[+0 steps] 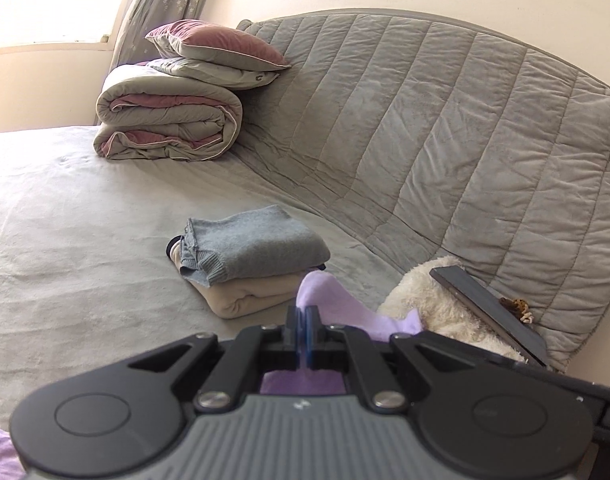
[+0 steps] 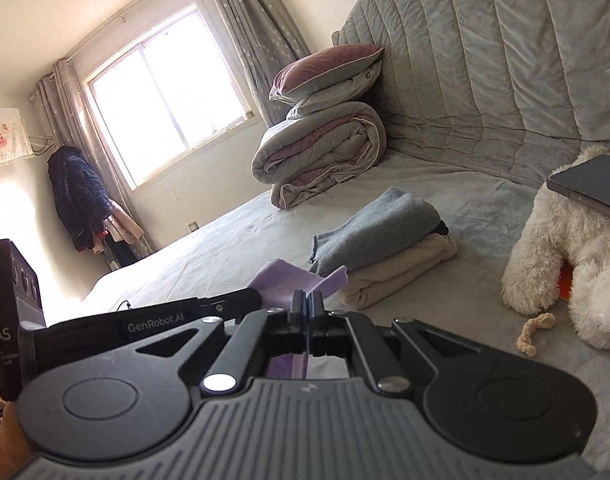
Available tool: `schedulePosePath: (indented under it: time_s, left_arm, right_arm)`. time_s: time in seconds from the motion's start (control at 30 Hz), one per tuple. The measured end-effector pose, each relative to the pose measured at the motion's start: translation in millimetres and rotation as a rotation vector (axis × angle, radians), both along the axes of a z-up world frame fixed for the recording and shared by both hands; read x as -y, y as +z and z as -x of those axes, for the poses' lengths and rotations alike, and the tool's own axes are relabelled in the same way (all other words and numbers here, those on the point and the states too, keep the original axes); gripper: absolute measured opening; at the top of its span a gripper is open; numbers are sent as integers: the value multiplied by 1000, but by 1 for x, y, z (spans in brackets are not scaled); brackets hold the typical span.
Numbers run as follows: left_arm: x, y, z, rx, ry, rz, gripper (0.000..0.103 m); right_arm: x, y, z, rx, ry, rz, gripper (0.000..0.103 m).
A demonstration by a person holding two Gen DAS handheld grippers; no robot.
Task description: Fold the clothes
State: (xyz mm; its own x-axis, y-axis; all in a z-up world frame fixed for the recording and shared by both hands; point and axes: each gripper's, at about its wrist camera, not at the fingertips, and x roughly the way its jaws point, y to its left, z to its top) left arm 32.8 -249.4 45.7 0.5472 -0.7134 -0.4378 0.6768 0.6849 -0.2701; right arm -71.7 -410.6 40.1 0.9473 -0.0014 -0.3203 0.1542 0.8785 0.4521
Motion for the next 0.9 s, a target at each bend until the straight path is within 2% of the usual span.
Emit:
schedulePosePath:
  time_s: [0.23,0.47,0.67,0.9]
  left_arm:
    - [28,-8,14,-10,-55,-34,2]
    - [69,-33,19,-43,-106,-87,2]
    - [100,-69,12,-94,-127,-163,2]
    - [116,-109,0,-182,-131,-236,3]
  right_arm:
    - [22,-13,20,-21,-59,-29,1]
    - [46,-35,36,-71,-129,-41,1]
    - [67,-65,34,-159,-153,-82,1]
    - [78,-100,26,-309,-123,-141,1]
